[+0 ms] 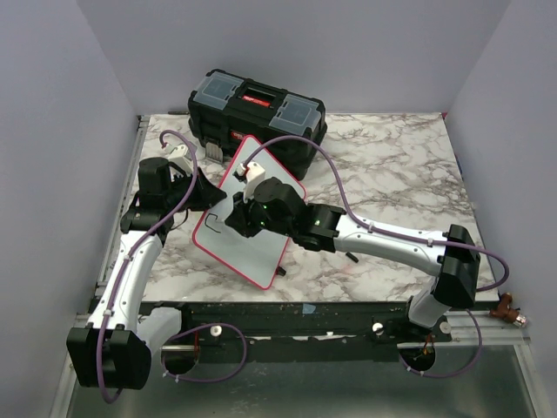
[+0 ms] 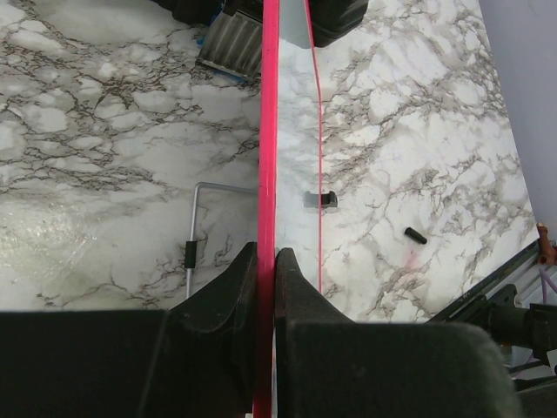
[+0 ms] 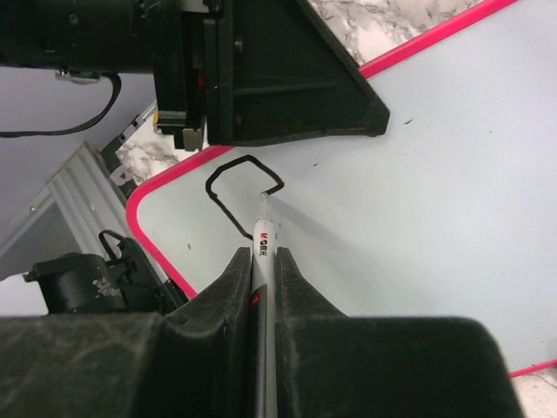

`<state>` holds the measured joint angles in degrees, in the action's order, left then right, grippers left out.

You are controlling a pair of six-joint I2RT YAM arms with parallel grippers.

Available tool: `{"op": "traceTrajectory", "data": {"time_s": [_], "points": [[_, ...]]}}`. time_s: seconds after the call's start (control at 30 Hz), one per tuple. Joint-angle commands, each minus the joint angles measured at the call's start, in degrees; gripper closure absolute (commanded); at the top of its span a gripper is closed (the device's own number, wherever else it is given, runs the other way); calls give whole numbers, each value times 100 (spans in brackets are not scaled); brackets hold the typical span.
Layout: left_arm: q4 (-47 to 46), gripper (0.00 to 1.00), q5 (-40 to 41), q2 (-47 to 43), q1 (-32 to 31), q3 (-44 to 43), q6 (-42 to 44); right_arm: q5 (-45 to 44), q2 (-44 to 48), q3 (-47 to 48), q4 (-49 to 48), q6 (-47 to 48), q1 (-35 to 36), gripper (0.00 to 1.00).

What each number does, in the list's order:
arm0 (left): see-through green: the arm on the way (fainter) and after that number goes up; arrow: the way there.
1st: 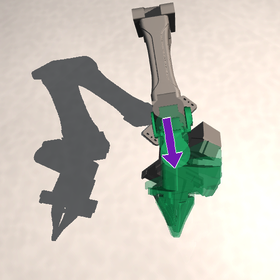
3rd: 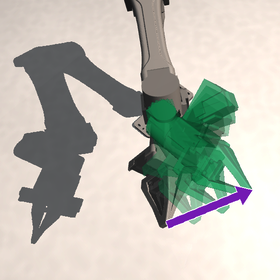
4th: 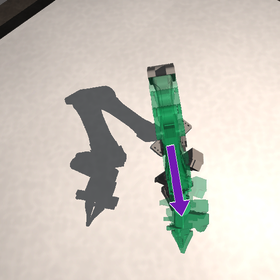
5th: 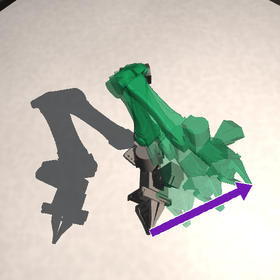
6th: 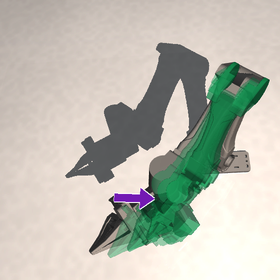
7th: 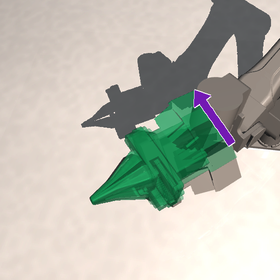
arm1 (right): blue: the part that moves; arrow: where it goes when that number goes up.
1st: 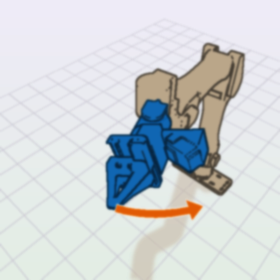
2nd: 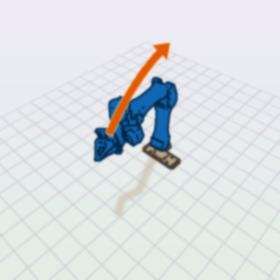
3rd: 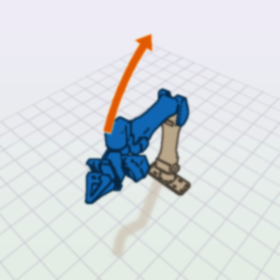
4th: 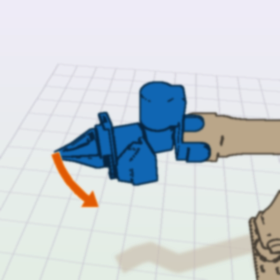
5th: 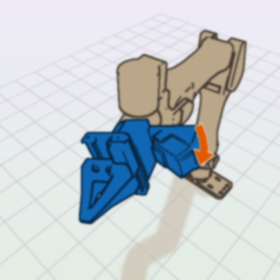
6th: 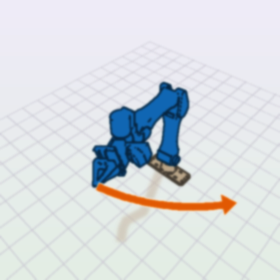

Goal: Write a sentence on the whiteboard

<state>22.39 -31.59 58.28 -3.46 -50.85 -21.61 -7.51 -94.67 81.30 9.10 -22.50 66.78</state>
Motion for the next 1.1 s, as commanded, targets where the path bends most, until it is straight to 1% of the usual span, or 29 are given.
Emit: {"op": "traceTrajectory", "data": {"time_s": [0.0, 0.27, 0.37, 0.47, 0.53, 0.8, 1.07], "points": [[-59, 100, 179, -150, -128, 66, 499, 596, -51, -154, 110, -19, 78, 99], [-46, 100, 194, -150, -137, 69, 508, 714, -84, -66, 70, 11, 132, 99], [-43, 100, 201, -150, -146, 72, 515, 908, -80, -53, 57, 18, 130, 99], [-42, 100, 213, -150, -146, 66, 517, 848, -86, -69, 63, 23, 138, 99], [-42, 100, 212, -144, -152, 67, 517, 779, -82, -79, 87, 18, 137, 99], [-50, 100, 219, -137, -159, 75, 526, 35, -56, -156, 162, -108, 127, 99], [-60, 100, 227, -141, -173, 75, 526, -434, -34, -242, 257, -159, 130, 99]]}}
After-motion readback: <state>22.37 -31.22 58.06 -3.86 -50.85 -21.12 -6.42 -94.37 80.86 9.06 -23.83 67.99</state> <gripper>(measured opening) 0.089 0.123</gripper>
